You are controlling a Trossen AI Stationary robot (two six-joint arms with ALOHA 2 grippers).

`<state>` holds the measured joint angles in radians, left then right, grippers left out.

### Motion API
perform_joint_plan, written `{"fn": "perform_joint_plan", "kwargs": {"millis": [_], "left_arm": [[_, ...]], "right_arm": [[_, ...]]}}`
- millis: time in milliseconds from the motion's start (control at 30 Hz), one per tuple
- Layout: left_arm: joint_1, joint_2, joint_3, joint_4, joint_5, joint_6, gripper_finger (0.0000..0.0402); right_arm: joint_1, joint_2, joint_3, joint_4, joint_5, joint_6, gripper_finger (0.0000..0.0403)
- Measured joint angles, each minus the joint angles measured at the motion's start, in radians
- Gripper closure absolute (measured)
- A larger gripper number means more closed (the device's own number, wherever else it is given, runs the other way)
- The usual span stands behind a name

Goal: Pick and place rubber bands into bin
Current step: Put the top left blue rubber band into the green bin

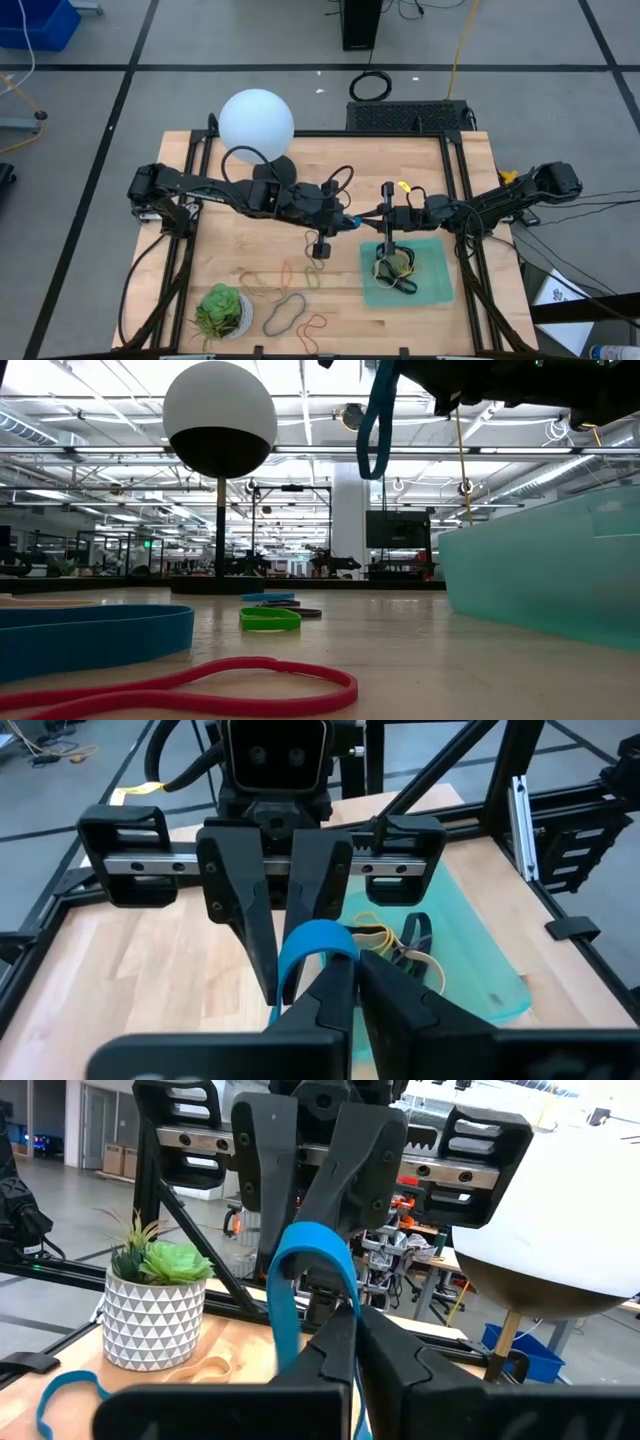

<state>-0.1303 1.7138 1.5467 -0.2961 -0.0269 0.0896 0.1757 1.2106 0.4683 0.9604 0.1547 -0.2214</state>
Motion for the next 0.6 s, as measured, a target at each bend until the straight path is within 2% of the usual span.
{"fn": "perform_joint_plan", "kwargs": {"millis": [167,300,600], "left_arm": [[0.000,0.000,0.000,-0.023,-0.026,-0.028,0.0386],[0.000,0.000,0.000,-0.028,-0.030,-0.050,0.0372],[0.004,-0.005,0.000,-0.032,-0.027,-0.035,0.0264]], "right_arm": [[0.000,0.000,0.000,0.000,0.000,0.000,0.0402],[0.000,0.000,0.000,0.000,0.001,0.000,0.0402],[0.000,0.000,0.000,0.000,0.006,0.000,0.0402]]}}
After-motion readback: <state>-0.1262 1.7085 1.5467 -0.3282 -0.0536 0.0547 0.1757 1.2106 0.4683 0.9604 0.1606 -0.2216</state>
